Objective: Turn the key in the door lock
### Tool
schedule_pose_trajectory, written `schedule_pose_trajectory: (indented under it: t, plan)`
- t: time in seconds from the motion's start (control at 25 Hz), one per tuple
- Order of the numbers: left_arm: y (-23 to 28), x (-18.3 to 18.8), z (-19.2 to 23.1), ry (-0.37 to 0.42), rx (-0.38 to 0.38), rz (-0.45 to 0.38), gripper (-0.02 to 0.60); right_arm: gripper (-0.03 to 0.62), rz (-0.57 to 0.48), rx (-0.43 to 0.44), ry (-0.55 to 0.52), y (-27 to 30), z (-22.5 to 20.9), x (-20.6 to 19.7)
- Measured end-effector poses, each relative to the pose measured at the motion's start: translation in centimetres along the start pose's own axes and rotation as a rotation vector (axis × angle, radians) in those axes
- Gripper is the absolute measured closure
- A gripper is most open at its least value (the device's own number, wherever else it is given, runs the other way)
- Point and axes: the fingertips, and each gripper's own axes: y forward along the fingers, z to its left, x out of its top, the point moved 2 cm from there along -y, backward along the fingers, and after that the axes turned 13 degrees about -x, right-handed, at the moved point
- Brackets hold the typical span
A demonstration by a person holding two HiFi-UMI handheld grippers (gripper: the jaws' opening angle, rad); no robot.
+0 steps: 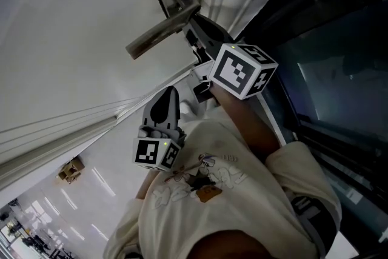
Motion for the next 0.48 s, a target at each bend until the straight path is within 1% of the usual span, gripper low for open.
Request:
schedule_pose_trajectory:
  t: [0.08,0.28,0.4,0.48]
  plan:
    - [-0.03,0.03,0.26,0.002,0.007,-0.005,0.578,0.573,-0.007,-0.003,0.045,-0.03,-0.11,-0.03]
    - [0.12,0.01,0.56,-0.015,0.022,0.0,0.578,0.572,0.009,0.045,0.243,0.02,-0.18,-0.13]
    - [0.28,-0.05,0.48,-0.014,0.024,0.004,0.578,0.569,0.015,0.071,0.32,0.02,-0.18,-0.03]
    - [0.3,-0.06,0.5,-0.013,0.029,0.006,0.578,0.568,0.028,0.072,0.373,-0.03,-0.38,-0.04]
